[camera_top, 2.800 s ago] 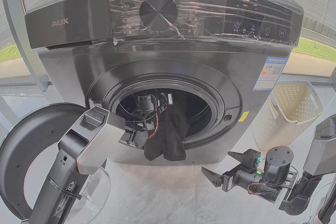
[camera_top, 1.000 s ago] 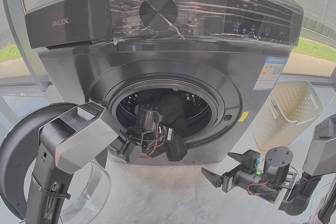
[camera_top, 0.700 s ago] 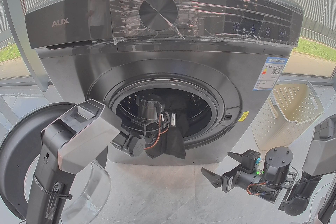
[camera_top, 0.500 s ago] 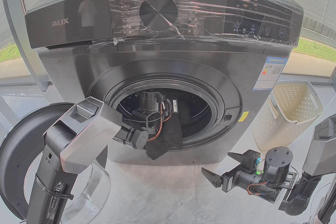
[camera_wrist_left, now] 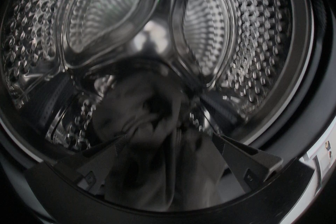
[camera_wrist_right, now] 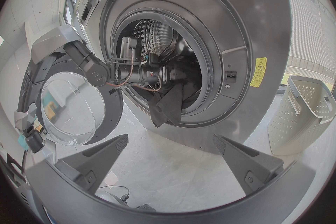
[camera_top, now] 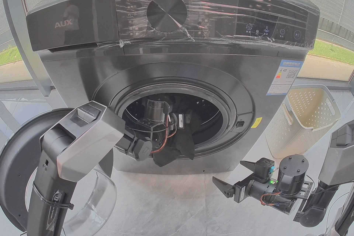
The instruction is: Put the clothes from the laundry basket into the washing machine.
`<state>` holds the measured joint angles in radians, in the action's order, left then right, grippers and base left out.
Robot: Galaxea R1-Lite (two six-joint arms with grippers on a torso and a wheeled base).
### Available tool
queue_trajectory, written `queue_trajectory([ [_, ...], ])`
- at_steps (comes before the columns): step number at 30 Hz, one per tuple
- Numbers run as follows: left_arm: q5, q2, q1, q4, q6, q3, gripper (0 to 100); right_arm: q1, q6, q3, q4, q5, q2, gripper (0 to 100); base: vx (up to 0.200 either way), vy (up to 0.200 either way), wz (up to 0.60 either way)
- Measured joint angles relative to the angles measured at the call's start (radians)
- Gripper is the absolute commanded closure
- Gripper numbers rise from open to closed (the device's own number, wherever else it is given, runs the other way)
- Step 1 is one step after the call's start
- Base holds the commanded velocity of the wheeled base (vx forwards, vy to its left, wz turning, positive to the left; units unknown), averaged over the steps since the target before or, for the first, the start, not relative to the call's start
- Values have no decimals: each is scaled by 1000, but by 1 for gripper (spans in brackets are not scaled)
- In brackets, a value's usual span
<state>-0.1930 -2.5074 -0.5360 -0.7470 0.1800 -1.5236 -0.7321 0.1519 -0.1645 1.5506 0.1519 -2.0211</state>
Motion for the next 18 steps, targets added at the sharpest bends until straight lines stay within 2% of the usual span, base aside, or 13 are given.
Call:
queue_trajectory([
  [6, 49, 72, -13, 90, -15, 170, 0, -1, 0, 0, -1, 0, -1, 0, 0, 0, 0],
  [10, 56, 77, -16, 86, -33, 199, 0, -1, 0, 0, -1, 0, -2, 0, 0, 0, 0],
  [11, 56, 72, -16, 84, -37, 201, 100, -1, 0, 0, -1, 0, -2, 0, 0, 0, 0],
  [18, 59, 16, -14, 72, -49, 189, 100, -1, 0, 0, -1, 0, -2, 0, 0, 0, 0],
])
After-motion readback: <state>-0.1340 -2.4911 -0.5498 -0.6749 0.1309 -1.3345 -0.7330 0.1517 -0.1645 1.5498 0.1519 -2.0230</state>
